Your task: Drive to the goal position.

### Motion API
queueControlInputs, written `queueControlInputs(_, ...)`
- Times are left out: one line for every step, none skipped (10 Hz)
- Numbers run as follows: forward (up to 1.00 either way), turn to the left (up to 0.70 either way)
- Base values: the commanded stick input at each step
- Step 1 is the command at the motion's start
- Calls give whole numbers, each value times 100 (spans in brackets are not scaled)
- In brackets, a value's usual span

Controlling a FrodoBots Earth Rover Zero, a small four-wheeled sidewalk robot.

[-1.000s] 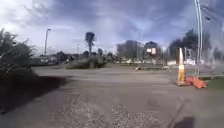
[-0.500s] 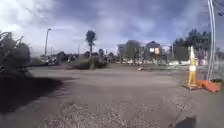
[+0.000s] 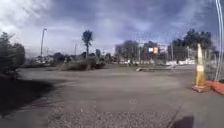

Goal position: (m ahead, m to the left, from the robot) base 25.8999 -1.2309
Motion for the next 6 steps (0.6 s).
queueControlInputs(70, -13)
queueControlInputs(70, -12)
queueControlInputs(70, -12)
queueControlInputs(70, -8)
queueControlInputs(70, -6)
queueControlInputs(70, -4)
